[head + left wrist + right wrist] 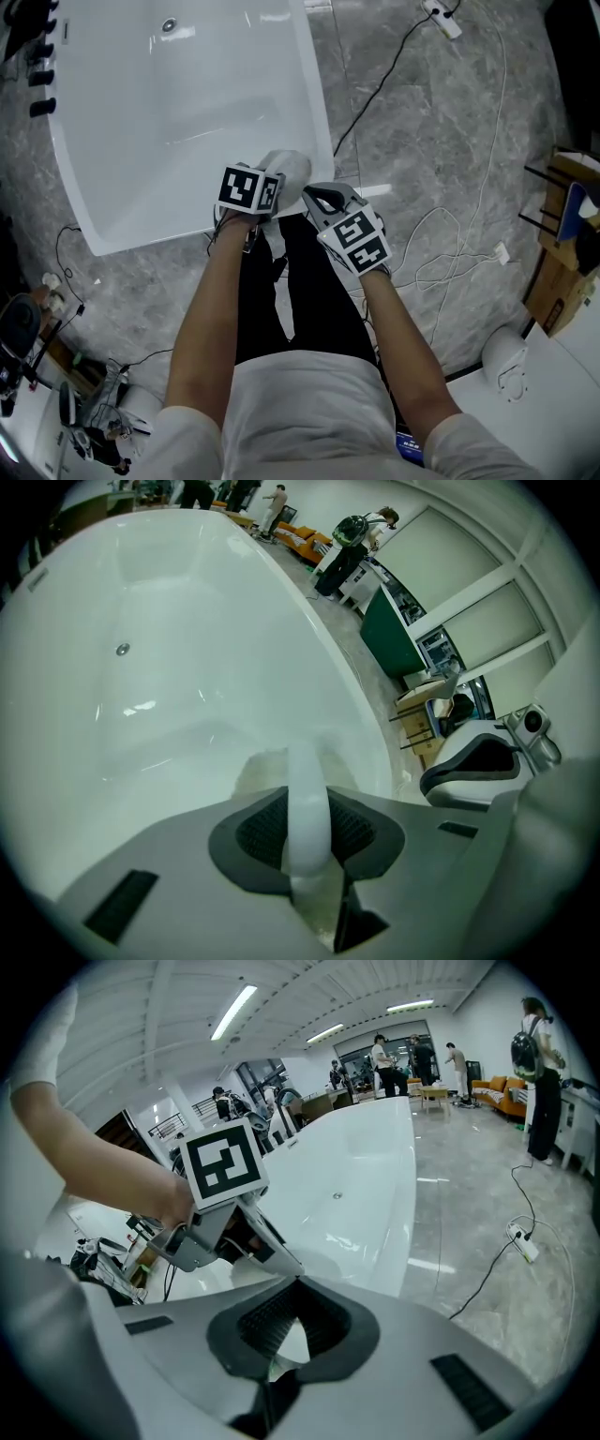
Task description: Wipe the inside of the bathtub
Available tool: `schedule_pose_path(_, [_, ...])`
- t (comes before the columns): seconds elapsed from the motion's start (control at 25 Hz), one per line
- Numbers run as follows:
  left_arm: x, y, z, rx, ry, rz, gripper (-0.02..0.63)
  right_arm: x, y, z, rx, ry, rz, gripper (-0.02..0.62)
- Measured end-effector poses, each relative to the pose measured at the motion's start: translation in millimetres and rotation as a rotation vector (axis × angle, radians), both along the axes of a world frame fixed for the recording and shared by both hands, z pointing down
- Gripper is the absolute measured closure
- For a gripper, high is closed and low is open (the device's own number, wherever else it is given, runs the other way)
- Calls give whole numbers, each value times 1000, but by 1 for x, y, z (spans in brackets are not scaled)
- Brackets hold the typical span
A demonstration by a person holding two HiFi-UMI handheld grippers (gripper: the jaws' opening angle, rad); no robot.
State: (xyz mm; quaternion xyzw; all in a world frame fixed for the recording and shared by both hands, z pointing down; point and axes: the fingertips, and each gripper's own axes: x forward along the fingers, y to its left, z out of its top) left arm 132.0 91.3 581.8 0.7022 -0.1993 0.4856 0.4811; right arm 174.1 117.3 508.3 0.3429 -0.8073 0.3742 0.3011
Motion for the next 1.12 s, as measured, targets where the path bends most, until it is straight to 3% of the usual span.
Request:
schedule_pose_path(0.76, [-13, -24, 67, -58, -42, 37, 508, -37, -17, 25, 41, 77, -147, 586])
schedule_pose_path(1.12, [-28, -32, 94, -106, -42, 113, 508, -63, -31, 37, 43, 119, -187, 586])
